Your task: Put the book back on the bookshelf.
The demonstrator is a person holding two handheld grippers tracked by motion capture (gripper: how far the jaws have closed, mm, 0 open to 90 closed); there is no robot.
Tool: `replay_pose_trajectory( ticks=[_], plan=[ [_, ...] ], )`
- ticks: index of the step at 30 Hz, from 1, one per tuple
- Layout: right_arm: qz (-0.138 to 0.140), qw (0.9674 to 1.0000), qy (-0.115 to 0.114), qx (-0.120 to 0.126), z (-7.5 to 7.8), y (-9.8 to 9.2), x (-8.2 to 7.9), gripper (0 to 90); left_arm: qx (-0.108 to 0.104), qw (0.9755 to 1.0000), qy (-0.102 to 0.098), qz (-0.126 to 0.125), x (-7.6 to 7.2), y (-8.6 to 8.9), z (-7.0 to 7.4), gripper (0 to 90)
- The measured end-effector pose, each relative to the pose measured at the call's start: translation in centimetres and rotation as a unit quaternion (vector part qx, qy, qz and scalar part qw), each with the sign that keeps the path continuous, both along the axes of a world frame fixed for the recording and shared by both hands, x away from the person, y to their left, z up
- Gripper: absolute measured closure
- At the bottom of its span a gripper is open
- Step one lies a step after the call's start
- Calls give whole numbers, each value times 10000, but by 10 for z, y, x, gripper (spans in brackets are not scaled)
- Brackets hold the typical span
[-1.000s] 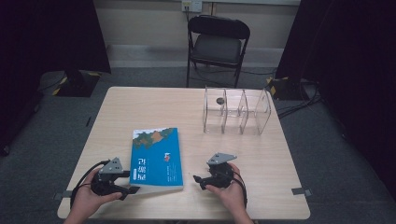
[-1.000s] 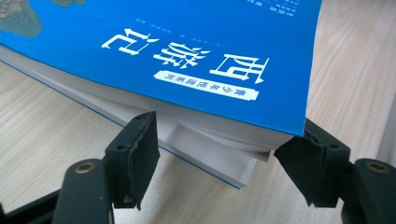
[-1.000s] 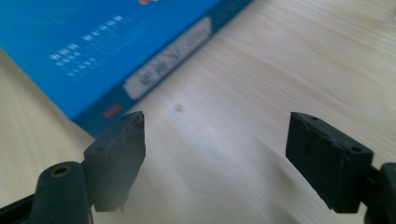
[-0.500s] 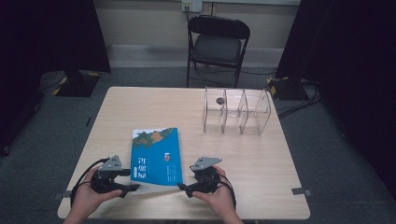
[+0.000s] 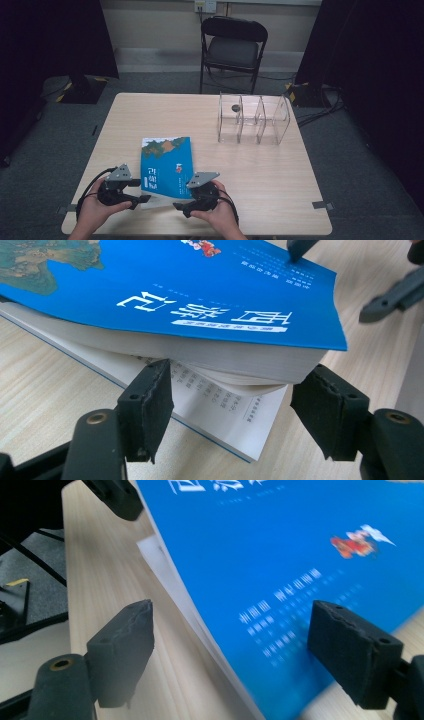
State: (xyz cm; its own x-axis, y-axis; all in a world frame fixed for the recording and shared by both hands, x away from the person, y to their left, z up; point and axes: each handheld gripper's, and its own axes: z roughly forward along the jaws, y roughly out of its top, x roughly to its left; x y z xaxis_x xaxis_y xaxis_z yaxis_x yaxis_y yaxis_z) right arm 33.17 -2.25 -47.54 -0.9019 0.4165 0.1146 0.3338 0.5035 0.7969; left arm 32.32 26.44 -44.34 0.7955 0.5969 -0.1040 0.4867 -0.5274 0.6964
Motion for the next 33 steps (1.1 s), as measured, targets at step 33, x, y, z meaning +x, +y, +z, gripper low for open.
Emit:
replay_pose_trajectory(
  ticks=[33],
  plan=[
    [-164,9929,-1154,-248,-11,48,-1,319,3,9999,59,87,1,-4,2,323]
  ],
)
